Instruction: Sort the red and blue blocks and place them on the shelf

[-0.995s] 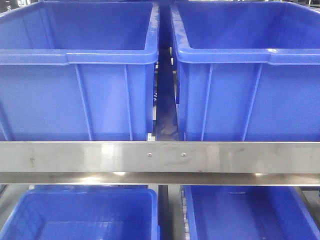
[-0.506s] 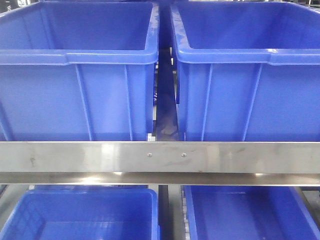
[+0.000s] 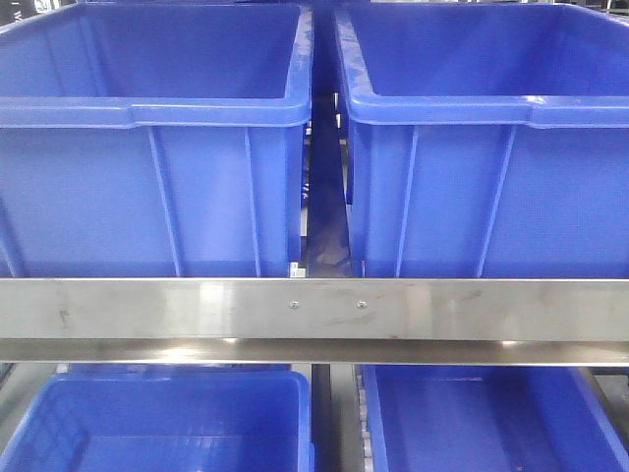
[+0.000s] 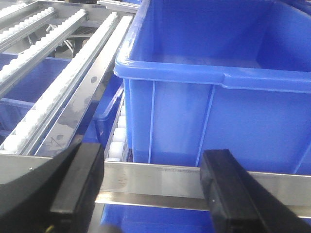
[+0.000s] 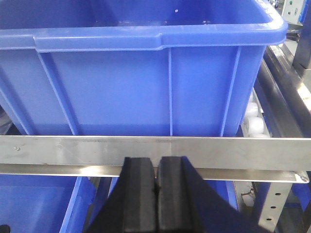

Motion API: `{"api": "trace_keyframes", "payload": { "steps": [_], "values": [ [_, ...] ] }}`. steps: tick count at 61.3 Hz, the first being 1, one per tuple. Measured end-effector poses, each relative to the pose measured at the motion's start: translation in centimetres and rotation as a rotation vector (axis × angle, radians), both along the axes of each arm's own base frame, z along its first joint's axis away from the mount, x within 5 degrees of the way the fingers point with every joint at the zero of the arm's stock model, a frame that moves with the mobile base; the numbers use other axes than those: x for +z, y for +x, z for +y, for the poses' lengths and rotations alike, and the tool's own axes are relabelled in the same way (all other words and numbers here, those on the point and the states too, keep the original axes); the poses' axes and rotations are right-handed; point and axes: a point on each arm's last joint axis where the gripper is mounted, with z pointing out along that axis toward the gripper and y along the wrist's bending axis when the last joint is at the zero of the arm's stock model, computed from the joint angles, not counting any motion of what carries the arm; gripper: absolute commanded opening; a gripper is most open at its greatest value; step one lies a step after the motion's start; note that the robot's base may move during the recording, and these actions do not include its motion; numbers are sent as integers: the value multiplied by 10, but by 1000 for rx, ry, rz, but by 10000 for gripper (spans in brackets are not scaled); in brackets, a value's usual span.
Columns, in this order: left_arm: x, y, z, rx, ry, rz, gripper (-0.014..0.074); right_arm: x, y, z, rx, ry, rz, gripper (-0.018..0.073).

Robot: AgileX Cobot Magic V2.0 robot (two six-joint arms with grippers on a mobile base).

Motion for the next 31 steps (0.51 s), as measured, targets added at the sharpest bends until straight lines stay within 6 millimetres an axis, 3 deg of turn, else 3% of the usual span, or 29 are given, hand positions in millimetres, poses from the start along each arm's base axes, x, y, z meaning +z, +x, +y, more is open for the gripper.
{"api": "trace_keyframes", "payload": {
  "steps": [31],
  "values": [
    [0, 0, 0, 0, 0, 0, 85, 0, 0, 0, 0, 0, 0, 71]
  ]
}}
